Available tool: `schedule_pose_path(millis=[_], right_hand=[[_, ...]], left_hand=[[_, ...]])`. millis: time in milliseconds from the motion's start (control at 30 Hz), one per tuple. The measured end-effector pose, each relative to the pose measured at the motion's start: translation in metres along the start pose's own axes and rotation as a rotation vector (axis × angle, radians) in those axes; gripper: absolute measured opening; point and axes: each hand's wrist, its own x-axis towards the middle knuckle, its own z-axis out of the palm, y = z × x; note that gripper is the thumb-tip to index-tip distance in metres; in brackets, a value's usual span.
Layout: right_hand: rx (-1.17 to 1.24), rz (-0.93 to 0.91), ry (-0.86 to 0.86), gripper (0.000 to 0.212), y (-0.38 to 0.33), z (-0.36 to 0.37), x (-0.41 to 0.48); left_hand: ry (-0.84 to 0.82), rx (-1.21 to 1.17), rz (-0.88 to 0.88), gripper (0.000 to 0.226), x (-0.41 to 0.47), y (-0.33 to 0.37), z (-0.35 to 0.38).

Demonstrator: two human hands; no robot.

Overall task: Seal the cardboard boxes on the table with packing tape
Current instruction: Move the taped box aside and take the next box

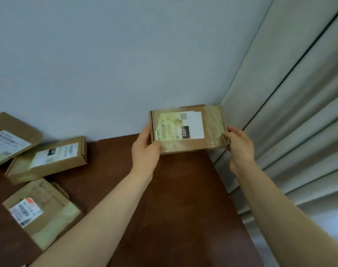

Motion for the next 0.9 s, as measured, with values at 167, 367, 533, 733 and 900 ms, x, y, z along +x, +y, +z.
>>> schedule_pose_path(millis=[167,367,533,733,900], right_hand=[[-0.012,0.007,-0.169,0.035,-0.006,0.010,0.066],[-0.239,-0.050,-0.356,0.031,-0.006,0.028,0.129],[-0.335,-0.105,-0.351,0.031,0.002,0.037,0.152],[-0.615,-0.195,-0.235,0.048,0.012,0.036,0.141],[-0.617,-0.432,-0.186,0.055,0.011,0.039,0.085]], left_hand=[[0.058,0.063,-0.062,0.062,0.043,0.005,0.050],[0.177,0.039,-0.215,0.071,0.089,0.005,0.087],[0.176,0.140,-0.271,0.074,0.095,0.001,0.099],[0.225,0.196,-0.242,0.075,0.082,0.000,0.098],[0.257,0.208,-0.222,0.067,0.065,-0.003,0.065]])
